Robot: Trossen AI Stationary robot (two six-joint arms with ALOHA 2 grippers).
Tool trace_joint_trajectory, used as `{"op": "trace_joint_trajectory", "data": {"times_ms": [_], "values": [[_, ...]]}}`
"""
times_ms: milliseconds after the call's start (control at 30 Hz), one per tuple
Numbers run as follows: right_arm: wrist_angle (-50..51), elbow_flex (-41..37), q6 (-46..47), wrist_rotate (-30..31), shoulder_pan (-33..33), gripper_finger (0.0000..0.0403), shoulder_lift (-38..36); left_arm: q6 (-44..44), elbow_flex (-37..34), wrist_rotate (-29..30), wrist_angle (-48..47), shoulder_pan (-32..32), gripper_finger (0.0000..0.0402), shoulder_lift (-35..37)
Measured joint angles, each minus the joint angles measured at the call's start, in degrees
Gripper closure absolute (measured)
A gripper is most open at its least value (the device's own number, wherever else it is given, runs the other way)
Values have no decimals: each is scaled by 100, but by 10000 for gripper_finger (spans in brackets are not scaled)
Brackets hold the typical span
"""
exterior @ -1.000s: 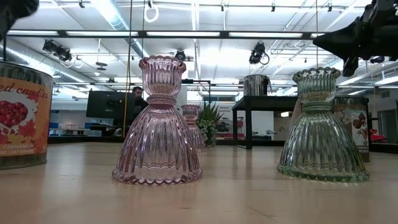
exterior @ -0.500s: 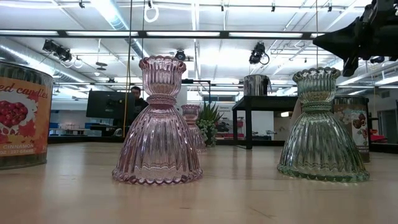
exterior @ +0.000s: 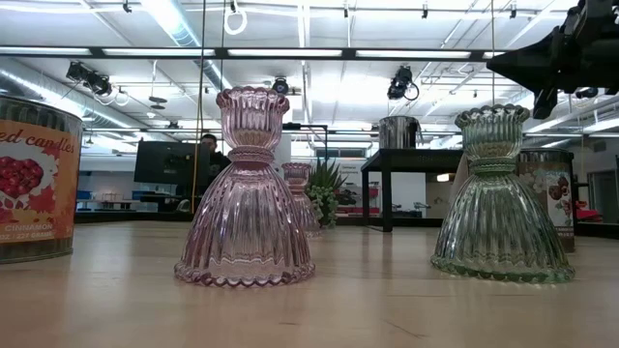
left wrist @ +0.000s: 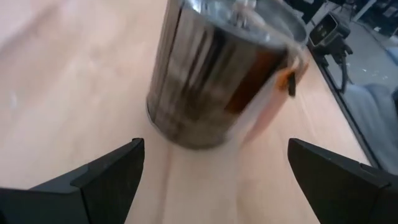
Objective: Pick & Place candle stick holders
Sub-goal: Align the left silver scented candle with the silver scented candle on the shelf
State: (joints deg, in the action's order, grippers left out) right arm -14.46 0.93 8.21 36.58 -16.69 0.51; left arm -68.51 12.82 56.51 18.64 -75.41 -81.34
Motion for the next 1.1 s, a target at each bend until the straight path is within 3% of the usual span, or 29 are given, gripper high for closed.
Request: {"op": "trace_joint_trajectory", "data": {"times_ms": [167, 433, 700, 867, 1100], "values": [[0, -1, 2, 0, -2, 385, 0, 180, -2, 529, 111, 65, 5, 0], [0, 0, 13, 0, -1, 385, 0, 425, -3, 848, 266, 66, 4, 2], [0, 0, 13, 0, 1, 385, 0, 477, -4, 757, 714, 64, 2, -33], [0, 0, 11, 0, -2, 385, 0, 229, -4, 887, 844, 71, 2, -338], [0, 0, 9, 0, 0, 385, 0, 368, 10, 1286, 1717, 73, 2, -1066]]}}
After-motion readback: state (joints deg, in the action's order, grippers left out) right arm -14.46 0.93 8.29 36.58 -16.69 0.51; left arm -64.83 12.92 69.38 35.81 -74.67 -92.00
